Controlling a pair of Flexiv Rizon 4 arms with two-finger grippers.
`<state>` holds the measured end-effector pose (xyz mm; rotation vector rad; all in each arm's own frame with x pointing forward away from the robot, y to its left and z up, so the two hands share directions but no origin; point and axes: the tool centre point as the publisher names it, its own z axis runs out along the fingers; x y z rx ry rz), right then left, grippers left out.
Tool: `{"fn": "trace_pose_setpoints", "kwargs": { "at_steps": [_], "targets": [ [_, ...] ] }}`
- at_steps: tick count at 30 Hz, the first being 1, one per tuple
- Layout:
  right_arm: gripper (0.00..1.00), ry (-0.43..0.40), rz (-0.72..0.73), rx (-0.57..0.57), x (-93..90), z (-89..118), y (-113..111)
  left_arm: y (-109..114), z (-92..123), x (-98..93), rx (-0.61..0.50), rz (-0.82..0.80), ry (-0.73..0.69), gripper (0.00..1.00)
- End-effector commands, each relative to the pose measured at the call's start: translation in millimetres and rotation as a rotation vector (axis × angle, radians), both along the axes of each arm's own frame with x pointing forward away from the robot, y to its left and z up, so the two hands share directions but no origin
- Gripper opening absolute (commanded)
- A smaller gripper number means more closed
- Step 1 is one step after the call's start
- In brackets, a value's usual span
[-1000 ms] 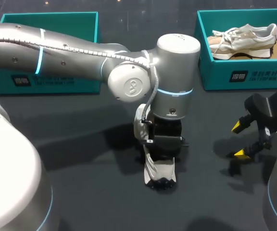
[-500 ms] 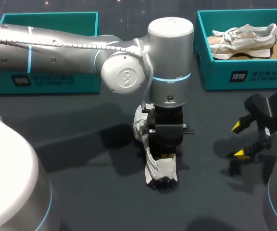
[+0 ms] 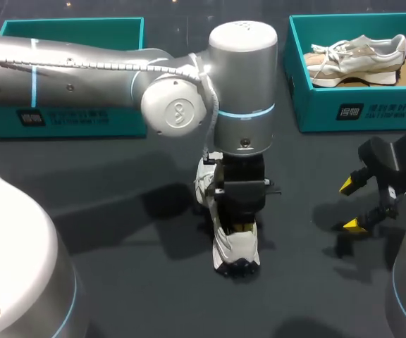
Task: Take the shoe out of the shoebox, open the shoe tongue, remove and reinsert the insole, then place the shoe into the shoebox
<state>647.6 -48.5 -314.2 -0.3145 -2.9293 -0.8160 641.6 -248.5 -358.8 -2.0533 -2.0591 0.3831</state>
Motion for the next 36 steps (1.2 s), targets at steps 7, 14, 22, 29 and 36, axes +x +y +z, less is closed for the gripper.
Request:
{"fn": "trace_pose_setpoints", "kwargs": {
  "at_steps": [7, 14, 22, 29, 36],
  "targets": [
    [1.0, -0.002, -0.001, -0.002, -1.9, 0, 0, -1, -28, -5.7, -0.007, 0.007, 0.044, 0.0],
    [1.0, -0.002, -0.001, -0.002, -1.9, 0, 0, -1, -50, -5.0, 0.026, 0.01, 0.046, 0.0],
    [1.0, -0.002, -0.001, -0.002, -1.9, 0, 0, 9, -33, 3.3, 0.029, 0.034, 0.003, 0.0],
    [1.0, -0.002, -0.001, -0.002, -1.9, 0, 0, 10, -8, 0.1, 0.013, 0.011, -0.019, 0.0],
    [1.0, -0.002, -0.001, -0.002, -1.9, 0, 0, 14, -10, -2.3, 0.085, -0.026, -0.04, 0.0]
  ]
}}
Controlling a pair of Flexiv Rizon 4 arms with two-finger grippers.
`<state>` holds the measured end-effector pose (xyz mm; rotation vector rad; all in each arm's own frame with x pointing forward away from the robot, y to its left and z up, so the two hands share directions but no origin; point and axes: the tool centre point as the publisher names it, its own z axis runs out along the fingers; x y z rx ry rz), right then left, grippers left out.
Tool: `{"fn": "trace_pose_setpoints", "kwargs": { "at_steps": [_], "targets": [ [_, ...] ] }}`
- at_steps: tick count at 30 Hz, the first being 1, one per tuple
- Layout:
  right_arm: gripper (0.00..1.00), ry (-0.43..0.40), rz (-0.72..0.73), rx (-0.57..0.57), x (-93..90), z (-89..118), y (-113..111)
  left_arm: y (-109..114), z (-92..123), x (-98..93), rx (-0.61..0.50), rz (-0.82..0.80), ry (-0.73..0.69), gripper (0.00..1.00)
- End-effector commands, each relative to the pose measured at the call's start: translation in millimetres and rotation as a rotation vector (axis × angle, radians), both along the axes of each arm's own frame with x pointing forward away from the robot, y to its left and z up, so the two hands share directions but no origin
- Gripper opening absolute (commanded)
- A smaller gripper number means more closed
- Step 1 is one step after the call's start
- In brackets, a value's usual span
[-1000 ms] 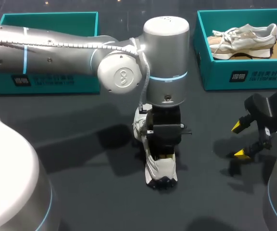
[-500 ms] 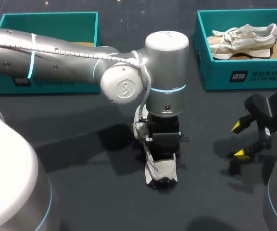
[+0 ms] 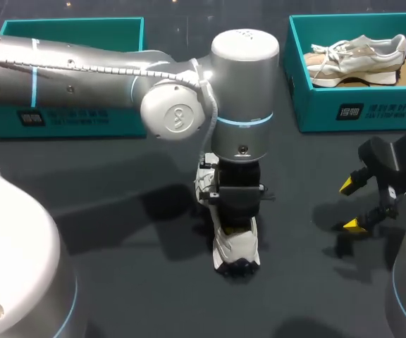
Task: Take the shoe out of the shoebox, open the shoe tongue, remove and reinsert the insole, then place the shoe into the shoebox
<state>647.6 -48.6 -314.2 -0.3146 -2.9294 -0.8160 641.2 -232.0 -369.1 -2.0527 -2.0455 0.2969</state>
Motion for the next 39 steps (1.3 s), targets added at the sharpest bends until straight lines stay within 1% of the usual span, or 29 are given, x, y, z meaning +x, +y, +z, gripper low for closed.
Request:
{"fn": "trace_pose_setpoints", "kwargs": {
  "at_steps": [1, 5, 9, 15, 20, 24, 29, 33, 39],
  "targets": [
    [1.0, -0.002, -0.001, -0.002, -1.9, 0, 0, -2, -1, -2.2, 0.041, -0.016, -0.012, 0.0],
    [1.0, -0.002, -0.001, -0.002, -1.9, 0, 0, -2, -5, -6.0, 0.09, -0.052, -0.022, 0.0],
    [1.0, -0.002, -0.001, -0.002, -1.9, 0, 0, -3, -16, -7.0, 0.117, -0.059, -0.027, 0.0],
    [1.0, -0.002, -0.001, -0.002, -1.9, 0, 0, -4, -36, 0.7, 0.148, -0.021, -0.059, 0.0],
    [1.0, -0.002, -0.001, -0.002, -1.9, 0, 0, -2, -38, 11.6, 0.119, 0.032, -0.08, 0.0],
    [1.0, -0.002, -0.001, -0.002, -1.9, 0, 0, 0, -25, 16.2, 0.059, 0.059, -0.097, 0.0],
    [1.0, -0.002, -0.001, -0.002, -1.9, 0, 0, 0, 3, 16.1, -0.047, 0.088, -0.123, 0.0],
    [1.0, -0.002, -0.001, -0.002, -1.9, 0, 0, -2, 21, 15.7, -0.107, 0.098, -0.149, 0.0],
    [1.0, -0.002, -0.001, -0.002, -1.9, 0, 0, -7, 35, 22.3, -0.151, 0.141, -0.216, 0.0]
  ]
}}
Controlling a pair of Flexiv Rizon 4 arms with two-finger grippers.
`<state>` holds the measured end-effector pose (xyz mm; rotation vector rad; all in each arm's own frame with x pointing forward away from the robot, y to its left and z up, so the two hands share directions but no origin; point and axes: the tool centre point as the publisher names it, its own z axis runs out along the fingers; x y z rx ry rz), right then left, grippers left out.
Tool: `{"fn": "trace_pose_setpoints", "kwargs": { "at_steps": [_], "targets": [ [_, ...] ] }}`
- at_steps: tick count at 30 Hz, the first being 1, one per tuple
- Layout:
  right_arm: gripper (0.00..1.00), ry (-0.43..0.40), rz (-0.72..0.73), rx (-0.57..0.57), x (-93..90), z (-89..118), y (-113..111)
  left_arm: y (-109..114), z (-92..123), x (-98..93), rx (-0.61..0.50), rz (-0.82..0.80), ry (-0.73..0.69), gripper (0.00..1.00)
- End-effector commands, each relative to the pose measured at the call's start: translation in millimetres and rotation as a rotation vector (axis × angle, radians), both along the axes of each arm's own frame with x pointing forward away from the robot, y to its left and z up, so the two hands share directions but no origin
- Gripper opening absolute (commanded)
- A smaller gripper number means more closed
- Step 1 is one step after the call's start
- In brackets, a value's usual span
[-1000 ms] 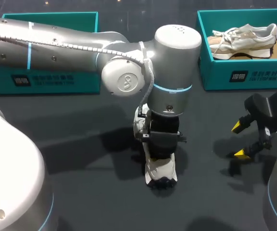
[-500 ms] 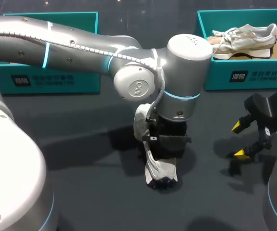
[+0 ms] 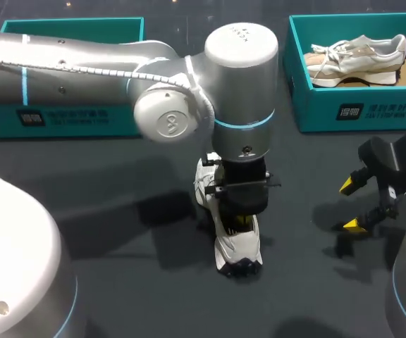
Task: Take the shoe out of the shoebox, open the shoe tongue, remove and reinsert the insole, then place the shoe into the shoebox
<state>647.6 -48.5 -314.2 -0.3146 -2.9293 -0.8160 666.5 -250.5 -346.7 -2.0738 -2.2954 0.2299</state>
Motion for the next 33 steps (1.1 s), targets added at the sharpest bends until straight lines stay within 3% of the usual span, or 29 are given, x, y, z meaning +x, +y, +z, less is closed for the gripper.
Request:
{"fn": "trace_pose_setpoints", "kwargs": {
  "at_steps": [1, 17, 33],
  "targets": [
    [1.0, -0.002, -0.001, -0.002, -1.9, 0, 0, 11, 15, -2.2, -0.078, 0.028, -0.061, 0.0],
    [1.0, -0.002, -0.001, -0.002, -1.9, 0, 0, 13, 15, 19.2, -0.033, 0.083, -0.127, 0.0],
    [1.0, -0.002, -0.001, -0.002, -1.9, 0, 0, 20, 6, 27.7, 0.004, 0.128, -0.17, 0.27]
  ]
}}
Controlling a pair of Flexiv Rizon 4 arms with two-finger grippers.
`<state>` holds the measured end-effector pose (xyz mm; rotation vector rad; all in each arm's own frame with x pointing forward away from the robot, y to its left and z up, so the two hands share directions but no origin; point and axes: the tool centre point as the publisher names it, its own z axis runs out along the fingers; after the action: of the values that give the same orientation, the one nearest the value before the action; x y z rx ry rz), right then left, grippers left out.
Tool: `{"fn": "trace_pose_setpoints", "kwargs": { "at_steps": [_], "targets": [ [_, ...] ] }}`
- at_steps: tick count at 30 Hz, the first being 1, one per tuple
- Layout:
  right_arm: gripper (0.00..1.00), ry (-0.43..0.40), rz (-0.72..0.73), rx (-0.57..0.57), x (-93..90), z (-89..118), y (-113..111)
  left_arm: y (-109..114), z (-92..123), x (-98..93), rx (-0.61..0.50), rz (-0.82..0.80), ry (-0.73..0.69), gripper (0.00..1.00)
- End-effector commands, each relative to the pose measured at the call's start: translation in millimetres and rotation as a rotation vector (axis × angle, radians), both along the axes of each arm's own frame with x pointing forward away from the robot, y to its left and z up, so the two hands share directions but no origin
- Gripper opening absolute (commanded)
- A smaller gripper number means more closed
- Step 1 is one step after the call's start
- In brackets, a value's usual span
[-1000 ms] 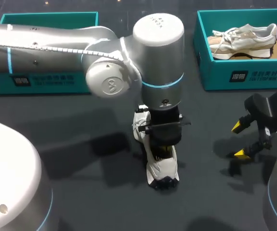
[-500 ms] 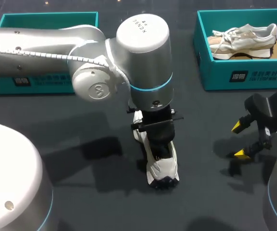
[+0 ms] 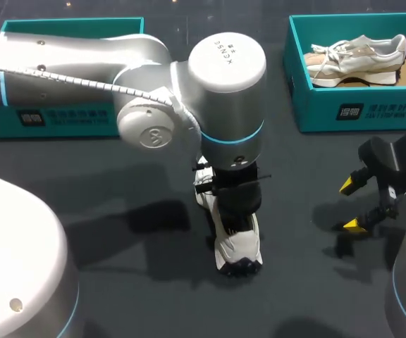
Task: Take the shoe out of the shoebox, open the shoe tongue, remove and reinsert the insole, then place the shoe into the shoebox
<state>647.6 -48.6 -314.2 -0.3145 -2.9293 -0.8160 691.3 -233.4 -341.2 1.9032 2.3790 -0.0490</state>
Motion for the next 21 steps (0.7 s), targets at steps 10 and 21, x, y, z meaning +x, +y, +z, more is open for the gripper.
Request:
{"fn": "trace_pose_setpoints", "kwargs": {
  "at_steps": [10, 21],
  "targets": [
    [1.0, -0.002, -0.001, -0.002, -1.8, 0.2, 0.0, 6.7, 1.6, 5.9, 0.013, 0.003, 0.014, 0.47],
    [1.0, -0.002, -0.001, -0.002, -1.8, 0.2, 0.0, 8.1, 7.9, 9.2, -0.012, -0.025, 0.066, 0.84]
  ]
}}
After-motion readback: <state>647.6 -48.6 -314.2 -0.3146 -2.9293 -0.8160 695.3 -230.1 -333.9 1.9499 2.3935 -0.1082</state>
